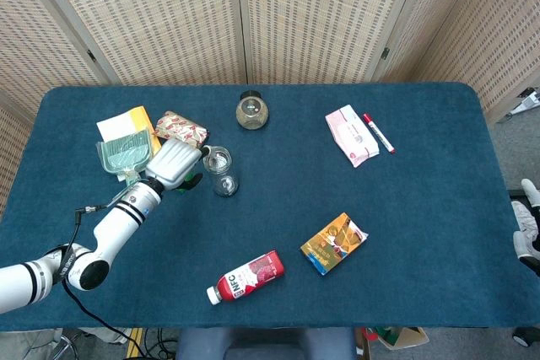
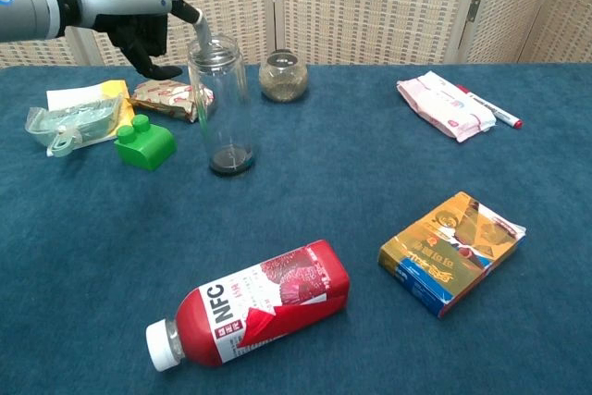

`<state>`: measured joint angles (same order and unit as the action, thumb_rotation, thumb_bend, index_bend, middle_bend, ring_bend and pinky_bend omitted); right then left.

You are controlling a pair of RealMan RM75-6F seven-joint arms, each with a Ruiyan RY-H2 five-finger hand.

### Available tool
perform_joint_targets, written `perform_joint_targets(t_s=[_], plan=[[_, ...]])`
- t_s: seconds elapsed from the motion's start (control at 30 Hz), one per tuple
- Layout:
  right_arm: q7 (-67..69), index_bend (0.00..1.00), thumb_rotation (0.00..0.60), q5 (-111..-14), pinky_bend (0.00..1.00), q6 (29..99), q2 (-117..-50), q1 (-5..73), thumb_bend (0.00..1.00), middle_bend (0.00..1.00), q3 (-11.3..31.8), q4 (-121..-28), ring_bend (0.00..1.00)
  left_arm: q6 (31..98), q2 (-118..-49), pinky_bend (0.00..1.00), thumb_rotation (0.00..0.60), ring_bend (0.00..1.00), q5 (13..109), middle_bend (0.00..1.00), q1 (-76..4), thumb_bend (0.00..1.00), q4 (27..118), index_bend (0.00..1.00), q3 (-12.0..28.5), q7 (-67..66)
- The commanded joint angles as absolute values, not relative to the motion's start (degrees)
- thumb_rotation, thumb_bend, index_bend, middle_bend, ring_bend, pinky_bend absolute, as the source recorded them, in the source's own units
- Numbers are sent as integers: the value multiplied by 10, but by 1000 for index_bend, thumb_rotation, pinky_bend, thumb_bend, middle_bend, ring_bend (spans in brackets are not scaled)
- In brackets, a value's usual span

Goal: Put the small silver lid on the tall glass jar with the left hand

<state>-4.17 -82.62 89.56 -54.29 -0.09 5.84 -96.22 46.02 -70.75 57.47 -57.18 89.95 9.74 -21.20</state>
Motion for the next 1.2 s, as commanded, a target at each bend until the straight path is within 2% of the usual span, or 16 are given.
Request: perform_joint_targets(t_s=[0.03, 0.33, 0.43, 0.63, 0.73, 0.77, 0.9, 1.0, 1.1, 1.2], plan=[[-41, 49, 600, -826, 290, 896, -543, -2, 428, 200, 58, -962, 137, 460, -708, 1000, 600, 965, 575, 1000, -572, 428, 900, 296, 97, -212], [-40, 49, 600, -827, 290, 898, -540, -3, 428, 200, 59, -963, 137, 482, -697, 1000, 600, 964, 584, 1000, -566, 428, 917, 296, 108, -198], [-39, 49, 600, -828, 290, 897, -539, -2, 428, 200, 59, -964, 137, 502, -685, 1000, 600, 929, 596, 978, -553, 428, 933, 289, 116, -179], [-35, 49, 600, -823, 290, 886, -535, 0, 428, 200, 57, -963, 137, 579, -655, 1000, 600, 724, 605, 760, -492, 428, 973, 251, 123, -129], [-29, 49, 600, -822, 290, 879, -533, 2, 428, 200, 56, -960, 137, 622, -640, 981, 600, 608, 600, 591, -456, 428, 993, 244, 116, -127], [-24, 49, 600, -824, 290, 876, -532, 3, 428, 200, 54, -960, 137, 639, -636, 925, 600, 559, 597, 527, -441, 428, 1000, 243, 113, -125], [12, 49, 600, -836, 290, 857, -526, 10, 428, 200, 48, -960, 133, 688, -629, 511, 600, 323, 597, 300, -391, 404, 1020, 241, 96, -117], [20, 49, 600, -845, 290, 845, -529, 18, 432, 200, 45, -948, 123, 729, -634, 345, 600, 207, 610, 189, -353, 390, 1025, 232, 80, -111], [23, 49, 600, -861, 290, 841, -535, 25, 441, 200, 41, -941, 116, 777, -647, 249, 600, 140, 630, 121, -314, 365, 1026, 222, 60, -121], [41, 49, 600, -878, 286, 842, -542, 30, 442, 200, 38, -932, 116, 820, -654, 210, 600, 123, 641, 104, -277, 337, 1034, 216, 43, -136]])
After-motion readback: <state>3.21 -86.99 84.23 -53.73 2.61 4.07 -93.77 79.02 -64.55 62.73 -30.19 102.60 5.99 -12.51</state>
